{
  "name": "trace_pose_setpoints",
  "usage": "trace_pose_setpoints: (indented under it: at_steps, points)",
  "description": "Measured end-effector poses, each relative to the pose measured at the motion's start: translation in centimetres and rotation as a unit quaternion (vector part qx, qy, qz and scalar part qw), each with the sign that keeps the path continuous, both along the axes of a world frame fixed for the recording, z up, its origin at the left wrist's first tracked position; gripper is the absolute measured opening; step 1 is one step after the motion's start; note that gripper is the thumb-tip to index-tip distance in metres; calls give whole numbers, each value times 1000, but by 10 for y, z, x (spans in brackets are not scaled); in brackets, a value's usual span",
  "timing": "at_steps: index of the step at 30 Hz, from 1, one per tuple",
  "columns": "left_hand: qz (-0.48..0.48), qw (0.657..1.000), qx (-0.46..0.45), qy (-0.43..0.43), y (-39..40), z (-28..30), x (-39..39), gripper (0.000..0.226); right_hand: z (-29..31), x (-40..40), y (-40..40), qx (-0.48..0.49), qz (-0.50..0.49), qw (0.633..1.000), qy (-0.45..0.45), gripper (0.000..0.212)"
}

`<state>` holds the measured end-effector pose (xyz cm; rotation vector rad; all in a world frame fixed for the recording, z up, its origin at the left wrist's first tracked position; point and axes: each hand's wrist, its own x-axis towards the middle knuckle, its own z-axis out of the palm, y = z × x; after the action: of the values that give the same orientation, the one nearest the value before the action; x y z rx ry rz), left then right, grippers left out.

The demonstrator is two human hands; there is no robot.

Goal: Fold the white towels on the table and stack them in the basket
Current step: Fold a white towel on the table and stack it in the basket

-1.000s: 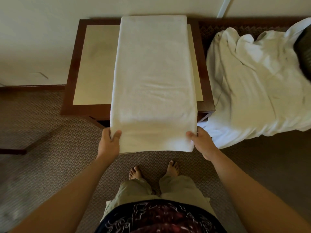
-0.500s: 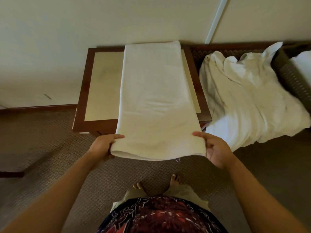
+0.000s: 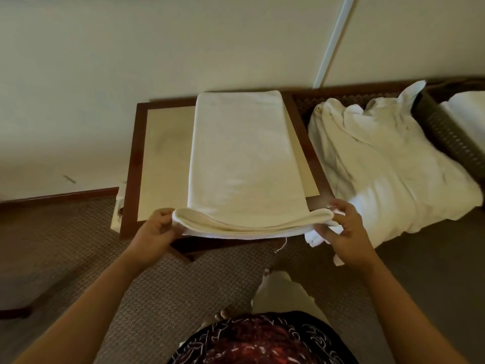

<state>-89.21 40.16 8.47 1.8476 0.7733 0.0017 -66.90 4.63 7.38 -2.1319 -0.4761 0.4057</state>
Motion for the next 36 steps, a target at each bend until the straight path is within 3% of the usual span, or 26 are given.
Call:
trace_pose_setpoints:
  at_steps: [2, 5, 11, 15, 19, 23, 26, 30, 36]
  points:
    - [40, 999, -20, -16, 8, 3, 24, 15, 8, 15, 15, 10, 4, 1000, -14, 28]
    - [79, 996, -5, -30, 26, 2, 68, 21, 15, 52, 49, 24, -19, 999, 24, 7]
    - [201, 978, 52, -33, 78, -22, 190, 26, -2, 165, 140, 49, -87, 994, 44, 25]
    - [176, 976, 94, 83, 95, -55, 237, 39, -48, 223, 181, -57, -77, 983, 156, 45]
    - [195, 963, 152, 103, 87, -74, 236, 27, -67, 226, 180, -63, -68, 990, 109, 33]
    - [242, 957, 136, 84, 80, -68, 227, 27, -69, 216, 177, -17, -101, 990, 94, 45]
    - [225, 959, 136, 110, 72, -62, 216, 40, -67, 214, 172, -49, -112, 986, 109, 51]
    - [178, 966, 141, 125, 48, -62, 192, 36, -60, 197, 160, -164, -54, 976, 132, 82]
    - [157, 970, 157, 96, 22, -73, 154, 29, -67, 151, 136, -209, -26, 976, 59, 67]
